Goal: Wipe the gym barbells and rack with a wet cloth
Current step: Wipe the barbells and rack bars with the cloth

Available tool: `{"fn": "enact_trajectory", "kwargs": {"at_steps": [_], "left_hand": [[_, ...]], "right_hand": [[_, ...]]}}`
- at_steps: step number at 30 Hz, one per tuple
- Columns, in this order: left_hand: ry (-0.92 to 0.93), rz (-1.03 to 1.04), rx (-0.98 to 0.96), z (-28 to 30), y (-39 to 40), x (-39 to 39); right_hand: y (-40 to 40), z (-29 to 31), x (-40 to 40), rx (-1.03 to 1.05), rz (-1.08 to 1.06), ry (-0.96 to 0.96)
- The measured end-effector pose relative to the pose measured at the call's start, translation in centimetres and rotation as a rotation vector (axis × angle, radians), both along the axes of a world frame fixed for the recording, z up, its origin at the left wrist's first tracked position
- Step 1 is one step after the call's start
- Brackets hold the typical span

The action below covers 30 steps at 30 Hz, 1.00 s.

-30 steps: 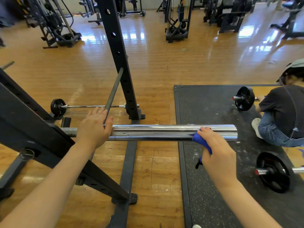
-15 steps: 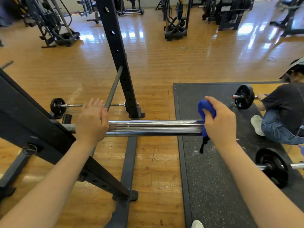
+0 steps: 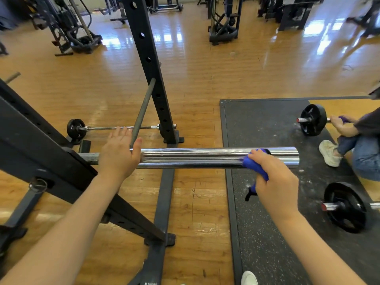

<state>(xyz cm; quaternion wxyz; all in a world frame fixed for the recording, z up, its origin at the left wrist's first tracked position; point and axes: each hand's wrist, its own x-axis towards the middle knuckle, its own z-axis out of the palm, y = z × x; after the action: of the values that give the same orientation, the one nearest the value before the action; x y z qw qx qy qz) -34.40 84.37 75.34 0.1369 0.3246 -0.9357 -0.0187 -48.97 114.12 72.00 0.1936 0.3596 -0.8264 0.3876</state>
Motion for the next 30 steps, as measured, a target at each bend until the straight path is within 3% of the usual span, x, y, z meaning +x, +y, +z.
{"fn": "enact_trajectory", "kwargs": {"at_steps": [9, 11, 14, 16, 19, 24, 30], "left_hand": [[-0.211, 0.023, 0.211, 2.1, -1.5, -2.2], [-0.112, 0.013, 0.255, 2.5, -1.4, -2.6], [0.235, -0.035, 0.128, 2.1, -1.3, -1.8], [0.34, -0.056, 0.021, 1.1, -0.7, -0.5], [0.233, -0.167, -0.121, -1.0, 0.0, 1.5], [0.114, -0.193, -0.188, -1.9, -0.5, 1.8], [0.065, -0.195, -0.104, -1.2, -0.6, 1.5]], "right_hand": [[0.5, -0.9, 2.1, -0.045, 0.054, -0.059], [0.9, -1.1, 2.3, -0.076, 0.049, -0.083], [1.0, 0.0, 1.7, -0.15, -0.001, -0.131], [0.6, 1.6, 0.8, -0.214, -0.016, -0.083], [-0.7, 3.6, -1.1, -0.176, 0.006, -0.04], [-2.9, 3.6, -2.5, 0.18, 0.065, -0.194], [-1.4, -0.4, -0.4, 0.014, 0.016, 0.044]]}}
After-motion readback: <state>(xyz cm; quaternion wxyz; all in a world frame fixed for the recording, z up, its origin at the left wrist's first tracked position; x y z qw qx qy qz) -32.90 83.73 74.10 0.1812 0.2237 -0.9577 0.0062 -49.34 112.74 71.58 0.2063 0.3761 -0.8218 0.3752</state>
